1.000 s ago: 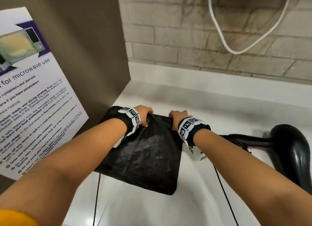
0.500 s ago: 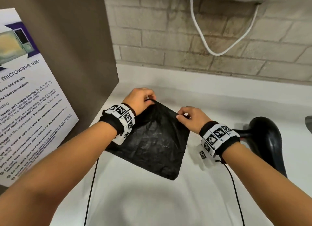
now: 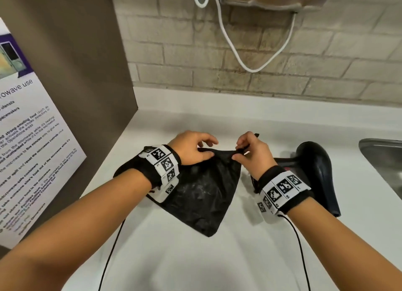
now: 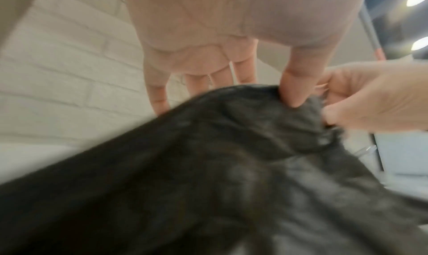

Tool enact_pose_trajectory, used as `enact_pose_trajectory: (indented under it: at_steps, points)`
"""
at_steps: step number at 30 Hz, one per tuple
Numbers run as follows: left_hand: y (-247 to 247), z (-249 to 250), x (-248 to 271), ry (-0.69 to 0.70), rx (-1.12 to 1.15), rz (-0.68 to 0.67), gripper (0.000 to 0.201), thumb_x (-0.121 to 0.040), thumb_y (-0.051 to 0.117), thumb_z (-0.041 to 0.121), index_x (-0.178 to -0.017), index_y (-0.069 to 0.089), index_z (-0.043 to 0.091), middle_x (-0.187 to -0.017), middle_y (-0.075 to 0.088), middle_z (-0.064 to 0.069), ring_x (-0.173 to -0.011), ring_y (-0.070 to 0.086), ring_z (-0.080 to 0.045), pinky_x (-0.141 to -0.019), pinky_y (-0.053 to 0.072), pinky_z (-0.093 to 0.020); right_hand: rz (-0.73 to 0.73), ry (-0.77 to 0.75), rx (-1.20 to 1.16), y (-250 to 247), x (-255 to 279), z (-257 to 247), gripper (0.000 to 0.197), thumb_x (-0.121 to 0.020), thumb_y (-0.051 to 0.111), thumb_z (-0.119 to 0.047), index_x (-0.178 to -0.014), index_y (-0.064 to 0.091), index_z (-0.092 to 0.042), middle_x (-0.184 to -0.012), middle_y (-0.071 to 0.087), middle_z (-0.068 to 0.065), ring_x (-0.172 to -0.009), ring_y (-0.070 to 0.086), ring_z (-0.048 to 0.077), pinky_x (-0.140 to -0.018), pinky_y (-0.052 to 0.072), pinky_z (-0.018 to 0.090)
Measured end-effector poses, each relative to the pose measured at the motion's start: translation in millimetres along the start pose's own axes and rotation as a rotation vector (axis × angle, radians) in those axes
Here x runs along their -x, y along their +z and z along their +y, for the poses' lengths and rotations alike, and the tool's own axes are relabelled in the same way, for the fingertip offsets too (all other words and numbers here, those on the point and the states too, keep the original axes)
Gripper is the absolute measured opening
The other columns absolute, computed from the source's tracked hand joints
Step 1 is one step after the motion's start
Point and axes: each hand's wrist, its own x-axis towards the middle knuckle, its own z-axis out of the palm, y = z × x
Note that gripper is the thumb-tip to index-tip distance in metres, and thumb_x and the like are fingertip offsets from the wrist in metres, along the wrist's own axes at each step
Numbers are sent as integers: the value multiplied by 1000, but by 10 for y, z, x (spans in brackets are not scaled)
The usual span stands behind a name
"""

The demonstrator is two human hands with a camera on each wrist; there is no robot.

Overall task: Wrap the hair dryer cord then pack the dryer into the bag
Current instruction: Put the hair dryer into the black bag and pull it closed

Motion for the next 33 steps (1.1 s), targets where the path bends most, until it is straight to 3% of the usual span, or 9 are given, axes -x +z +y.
enact_pose_trajectory:
  at_steps: [4,10,14,18,21,24,27,29,33]
  points:
    - [220,276,26,22,199,21,37,-79,70,36,-114,64,24,-94,66,12,-93,64,-13,-91,49,-28,1,-63,-3,67,44,-39,45,-75,68,1,-97,38,-22,-76,47,-9,-70,50,1,-63,40,1]
    - [391,416,23,27,239,169,18,-85,65,29,-98,73,18,-90,74,0,-84,67,-14,-84,52,-31,51,-75,-50,153,65,-74,57,-74,64,6,-105,27,-25,-74,37,-6,-63,43,7,-59,40,6]
    - [371,405,28,-26,330,196,16,-86,65,24,-94,75,15,-90,74,-1,-85,67,-10,-81,50,-19,69,-21,-58,145,82,-73,53,-73,68,2,-102,32,-24,-73,39,-5,-58,42,7,-55,41,8]
    - [325,308,-36,-191,254,299,12,-82,67,22,-79,74,12,-87,68,3,-89,64,-17,-86,50,-28,69,-54,50,157,77,-41,26,-75,68,0,-93,55,-13,-75,37,-10,-63,43,1,-59,38,1]
    - [177,156,-72,-328,133,334,18,-82,58,21,-65,64,16,-92,69,-6,-94,62,-29,-92,48,-39,152,-33,49,77,39,14,10,-75,68,1,-82,62,-4,-74,36,-9,-63,45,1,-62,38,-2]
    - [-87,-75,-35,-490,-65,372,17,-84,48,19,-79,62,11,-101,64,-12,-102,56,-36,-96,42,-43,184,41,146,-133,8,149,9,-74,68,2,-75,62,-5,-72,35,-9,-61,44,8,-58,35,10]
    - [-368,-426,36,-596,-146,426,18,-86,47,15,-85,59,2,-102,62,-21,-98,56,-40,-85,44,-39,42,171,335,-296,28,332,18,-80,57,6,-76,62,-11,-74,37,-5,-60,40,7,-66,33,15]
    - [-469,-599,71,-629,-141,432,19,-87,48,13,-75,54,0,-89,60,-24,-84,54,-37,-70,40,-34,-90,252,352,-326,62,379,26,-84,45,9,-91,66,-5,-83,57,-3,-64,49,6,-72,37,15]
    - [-466,-672,45,-659,-100,494,20,-88,47,9,-73,51,-3,-78,53,-18,-78,46,-32,-67,33,-33,-219,321,357,-248,42,291,33,-83,43,4,-98,71,-6,-102,66,10,-95,60,24,-83,41,17]
